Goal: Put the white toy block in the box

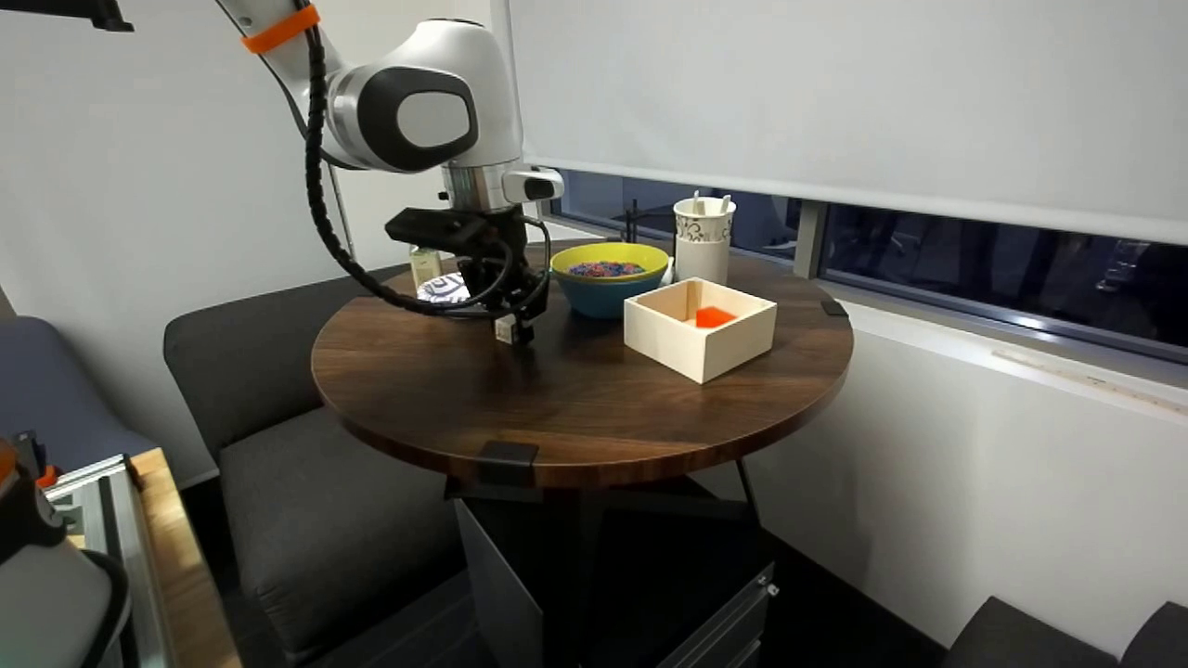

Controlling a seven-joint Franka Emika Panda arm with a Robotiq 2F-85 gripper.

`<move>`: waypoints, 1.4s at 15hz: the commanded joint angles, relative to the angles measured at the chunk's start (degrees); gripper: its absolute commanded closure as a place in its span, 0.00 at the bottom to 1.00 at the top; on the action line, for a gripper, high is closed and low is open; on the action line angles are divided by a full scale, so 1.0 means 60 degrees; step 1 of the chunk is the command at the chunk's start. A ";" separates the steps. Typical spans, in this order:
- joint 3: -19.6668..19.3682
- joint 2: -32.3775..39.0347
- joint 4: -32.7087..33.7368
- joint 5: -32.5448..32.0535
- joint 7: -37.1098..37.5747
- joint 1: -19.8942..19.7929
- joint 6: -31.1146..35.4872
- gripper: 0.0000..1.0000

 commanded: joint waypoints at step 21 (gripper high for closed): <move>-0.1286 0.0586 0.2825 -0.0602 0.1478 -0.1432 -0.0019 0.91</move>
